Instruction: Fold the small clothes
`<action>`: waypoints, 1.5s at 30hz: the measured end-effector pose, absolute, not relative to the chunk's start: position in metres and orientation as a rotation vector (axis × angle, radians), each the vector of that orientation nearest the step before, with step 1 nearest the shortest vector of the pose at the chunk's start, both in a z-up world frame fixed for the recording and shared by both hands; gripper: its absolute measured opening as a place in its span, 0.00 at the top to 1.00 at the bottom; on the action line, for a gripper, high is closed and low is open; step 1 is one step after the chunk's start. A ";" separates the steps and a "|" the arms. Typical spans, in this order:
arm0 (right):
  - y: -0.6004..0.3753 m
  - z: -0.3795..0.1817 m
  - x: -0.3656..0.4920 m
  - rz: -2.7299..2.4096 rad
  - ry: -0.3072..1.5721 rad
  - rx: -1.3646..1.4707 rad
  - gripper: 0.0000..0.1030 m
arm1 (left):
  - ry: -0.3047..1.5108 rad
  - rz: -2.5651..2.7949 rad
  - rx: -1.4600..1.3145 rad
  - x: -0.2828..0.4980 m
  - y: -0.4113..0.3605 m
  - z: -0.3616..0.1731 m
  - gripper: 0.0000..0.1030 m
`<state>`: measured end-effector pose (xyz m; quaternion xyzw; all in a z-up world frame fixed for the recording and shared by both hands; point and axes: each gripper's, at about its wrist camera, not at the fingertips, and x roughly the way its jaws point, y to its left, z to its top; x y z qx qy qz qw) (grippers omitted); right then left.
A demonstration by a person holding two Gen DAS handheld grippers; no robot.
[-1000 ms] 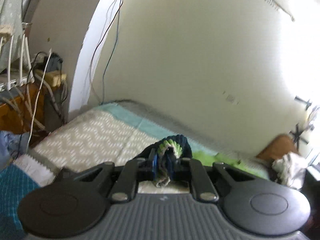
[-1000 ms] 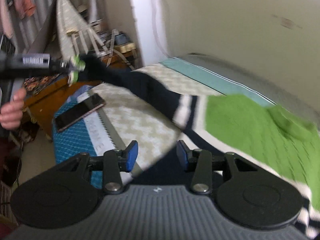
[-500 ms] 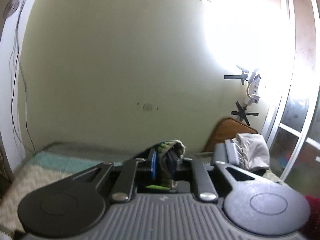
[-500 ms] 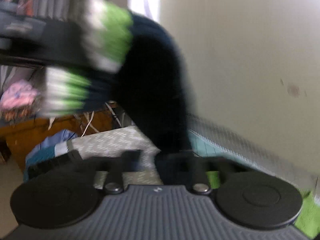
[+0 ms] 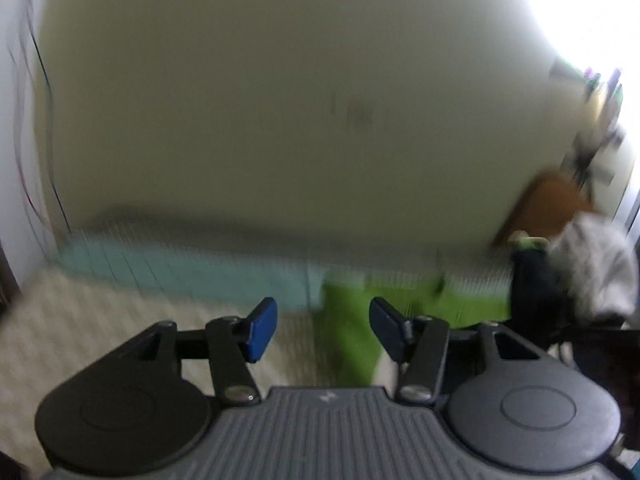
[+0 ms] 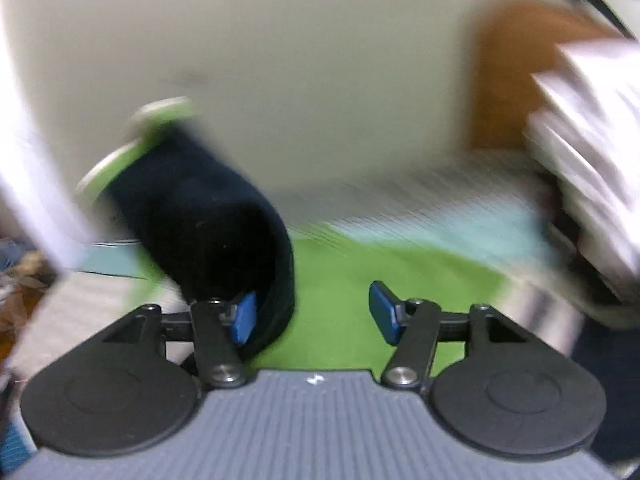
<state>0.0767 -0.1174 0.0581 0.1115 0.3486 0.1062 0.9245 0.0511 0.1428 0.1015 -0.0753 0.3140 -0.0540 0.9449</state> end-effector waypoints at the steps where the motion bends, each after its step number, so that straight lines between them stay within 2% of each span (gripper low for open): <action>1: -0.130 0.052 0.074 0.177 0.713 0.241 0.40 | 0.689 -0.117 -0.163 0.064 0.138 0.087 0.49; 6: -0.159 0.050 0.067 0.115 0.671 0.275 0.40 | 0.797 -0.146 -0.191 0.100 0.122 0.047 0.48; 8: -0.158 0.050 0.070 0.121 0.663 0.266 0.40 | 0.790 -0.162 -0.209 0.108 0.114 0.046 0.40; 10: -0.150 0.051 0.076 0.116 0.664 0.247 0.39 | 0.767 -0.184 -0.211 0.109 0.109 0.048 0.20; 11: -0.150 0.047 0.077 0.109 0.668 0.242 0.39 | 0.752 -0.193 -0.200 0.108 0.104 0.050 0.20; 12: -0.149 0.045 0.079 0.100 0.673 0.244 0.39 | 0.746 -0.197 -0.181 0.108 0.101 0.051 0.26; 13: -0.146 0.038 0.084 0.090 0.683 0.253 0.39 | 0.748 -0.196 -0.155 0.110 0.097 0.050 0.51; 14: -0.146 0.032 0.090 0.082 0.695 0.265 0.39 | 0.764 -0.189 -0.122 0.114 0.092 0.049 0.65; 15: -0.145 0.027 0.093 0.073 0.703 0.271 0.39 | 0.788 -0.174 -0.096 0.123 0.087 0.047 0.90; 18: -0.136 0.018 0.101 0.056 0.679 0.215 0.43 | 0.778 -0.131 -0.102 0.130 0.098 0.041 0.91; 20: -0.127 0.019 0.104 0.126 0.691 0.195 0.84 | 0.726 -0.078 -0.166 0.124 0.124 0.045 0.91; 24: -0.107 0.039 0.082 0.255 0.591 0.202 0.84 | 0.701 -0.036 -0.417 0.112 0.180 0.029 0.90; 27: -0.097 0.039 0.070 0.281 0.602 0.200 0.81 | 0.731 0.043 -0.392 0.113 0.183 0.006 0.82; 29: -0.095 0.021 0.076 0.224 0.713 0.170 0.72 | 0.723 0.066 -0.324 0.110 0.177 0.010 0.74; 30: -0.101 0.015 0.076 0.226 0.717 0.188 0.73 | 0.721 0.081 -0.302 0.107 0.175 0.015 0.68; 31: -0.107 0.016 0.073 0.216 0.713 0.217 0.67 | 0.697 0.098 -0.288 0.103 0.175 0.021 0.67; 35: -0.131 0.029 0.060 0.168 0.676 0.329 0.60 | 0.592 0.124 -0.350 0.080 0.187 0.049 0.69; 39: -0.125 0.040 0.050 0.178 0.596 0.302 0.59 | 0.570 -0.032 -0.339 0.065 0.167 0.065 0.68; 45: -0.108 0.013 0.068 0.206 0.679 0.252 0.64 | 0.668 -0.184 -0.238 0.063 0.113 0.035 0.64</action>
